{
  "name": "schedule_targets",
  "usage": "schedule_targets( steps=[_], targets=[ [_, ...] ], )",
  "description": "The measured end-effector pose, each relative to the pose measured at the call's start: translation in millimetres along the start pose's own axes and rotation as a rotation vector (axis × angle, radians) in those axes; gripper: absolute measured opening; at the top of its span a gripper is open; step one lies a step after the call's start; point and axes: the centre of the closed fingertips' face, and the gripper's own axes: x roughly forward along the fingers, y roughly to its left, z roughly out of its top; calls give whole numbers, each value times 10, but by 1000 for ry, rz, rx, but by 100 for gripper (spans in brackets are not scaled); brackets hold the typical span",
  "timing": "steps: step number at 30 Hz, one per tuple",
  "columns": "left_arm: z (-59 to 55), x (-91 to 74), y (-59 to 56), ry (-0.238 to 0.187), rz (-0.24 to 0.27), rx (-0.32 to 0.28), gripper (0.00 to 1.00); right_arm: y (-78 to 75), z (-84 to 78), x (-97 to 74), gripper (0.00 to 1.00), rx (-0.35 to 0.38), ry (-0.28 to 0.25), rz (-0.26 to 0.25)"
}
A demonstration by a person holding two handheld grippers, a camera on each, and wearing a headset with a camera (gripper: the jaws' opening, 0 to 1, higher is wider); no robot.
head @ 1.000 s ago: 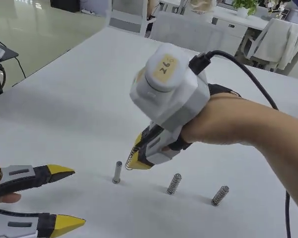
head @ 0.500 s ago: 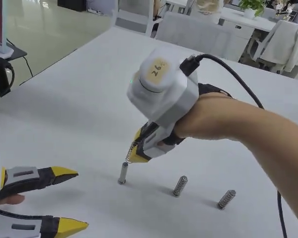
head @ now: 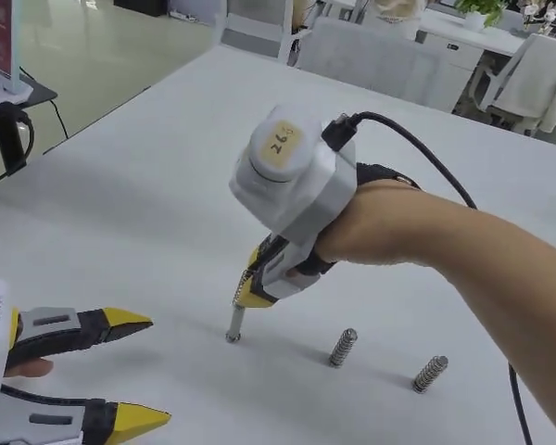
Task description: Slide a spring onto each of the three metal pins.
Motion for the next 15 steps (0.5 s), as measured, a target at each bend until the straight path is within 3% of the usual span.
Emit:
schedule_targets(
  steps=[15],
  targets=[
    [-12, -21, 4, 2, 0, -2, 50, -8, -97, 192, 9, 13, 42, 10]
  ],
)
